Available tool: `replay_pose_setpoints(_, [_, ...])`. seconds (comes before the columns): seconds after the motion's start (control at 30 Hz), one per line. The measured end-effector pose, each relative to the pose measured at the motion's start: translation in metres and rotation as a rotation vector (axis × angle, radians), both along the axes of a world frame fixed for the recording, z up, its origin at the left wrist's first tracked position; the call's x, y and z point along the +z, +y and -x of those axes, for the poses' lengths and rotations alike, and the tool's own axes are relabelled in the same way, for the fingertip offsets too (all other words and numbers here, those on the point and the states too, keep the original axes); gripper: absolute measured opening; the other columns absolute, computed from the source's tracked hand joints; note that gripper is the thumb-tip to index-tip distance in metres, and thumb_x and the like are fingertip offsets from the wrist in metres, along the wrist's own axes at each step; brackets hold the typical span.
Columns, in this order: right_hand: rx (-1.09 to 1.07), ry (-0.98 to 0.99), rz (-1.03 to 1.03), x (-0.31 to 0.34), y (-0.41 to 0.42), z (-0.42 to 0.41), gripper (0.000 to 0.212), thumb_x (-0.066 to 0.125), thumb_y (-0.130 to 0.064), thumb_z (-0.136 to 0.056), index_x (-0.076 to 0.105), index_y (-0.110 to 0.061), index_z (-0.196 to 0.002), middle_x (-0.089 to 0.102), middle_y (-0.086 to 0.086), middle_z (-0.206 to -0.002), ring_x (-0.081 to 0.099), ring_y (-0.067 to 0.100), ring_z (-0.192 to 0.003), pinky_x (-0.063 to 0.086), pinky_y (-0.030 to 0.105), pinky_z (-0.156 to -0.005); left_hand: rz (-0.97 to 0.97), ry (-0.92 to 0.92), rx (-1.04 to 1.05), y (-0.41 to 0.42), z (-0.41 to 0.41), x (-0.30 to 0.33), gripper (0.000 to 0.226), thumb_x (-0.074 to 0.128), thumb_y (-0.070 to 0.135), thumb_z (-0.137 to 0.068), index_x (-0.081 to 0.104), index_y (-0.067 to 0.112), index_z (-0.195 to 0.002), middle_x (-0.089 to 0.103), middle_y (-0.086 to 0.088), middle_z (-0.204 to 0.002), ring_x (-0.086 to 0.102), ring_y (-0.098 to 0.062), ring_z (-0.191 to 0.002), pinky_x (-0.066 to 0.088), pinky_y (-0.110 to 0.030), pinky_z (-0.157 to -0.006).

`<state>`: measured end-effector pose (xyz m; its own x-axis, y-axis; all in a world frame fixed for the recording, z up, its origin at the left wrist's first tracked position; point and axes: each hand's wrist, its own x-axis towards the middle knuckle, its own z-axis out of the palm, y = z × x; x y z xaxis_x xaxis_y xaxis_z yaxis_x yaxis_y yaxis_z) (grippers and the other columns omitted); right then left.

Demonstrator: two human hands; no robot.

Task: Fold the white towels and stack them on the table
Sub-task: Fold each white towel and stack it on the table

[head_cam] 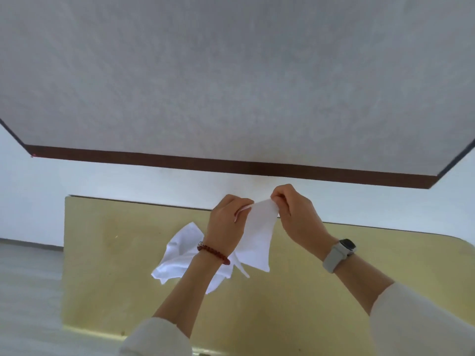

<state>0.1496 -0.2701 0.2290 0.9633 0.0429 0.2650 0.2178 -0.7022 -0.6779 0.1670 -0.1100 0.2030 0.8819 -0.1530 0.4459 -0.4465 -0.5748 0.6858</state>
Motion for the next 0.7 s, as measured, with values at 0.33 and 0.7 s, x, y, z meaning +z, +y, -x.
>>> replay_pose_setpoints(0.33, [-0.057, 0.049, 0.116, 0.022, -0.191, 0.114, 0.025, 0.040, -0.007, -0.095, 0.062, -0.008, -0.108, 0.047, -0.006, -0.091, 0.048, 0.001, -0.076, 0.035, 0.003, -0.072, -0.242, 0.190, -0.188, -0.140, 0.077, 0.011, 0.020, 0.053, 0.015, -0.091, 0.066, 0.005, -0.103, 0.066, -0.007, -0.097, 0.057, -0.020, -0.092, 0.027, -0.009, -0.071])
replay_pose_setpoints(0.7, [-0.517, 0.056, -0.060, -0.002, -0.288, 0.124, 0.025, 0.034, 0.000, -0.092, 0.057, -0.010, -0.089, 0.058, 0.009, -0.082, 0.058, 0.027, -0.077, 0.049, 0.041, -0.077, -0.437, 0.223, -0.018, -0.187, 0.056, -0.006, 0.026, 0.042, 0.022, -0.096, 0.062, 0.012, -0.108, 0.064, -0.003, -0.105, 0.057, -0.022, -0.098, 0.041, -0.030, -0.083])
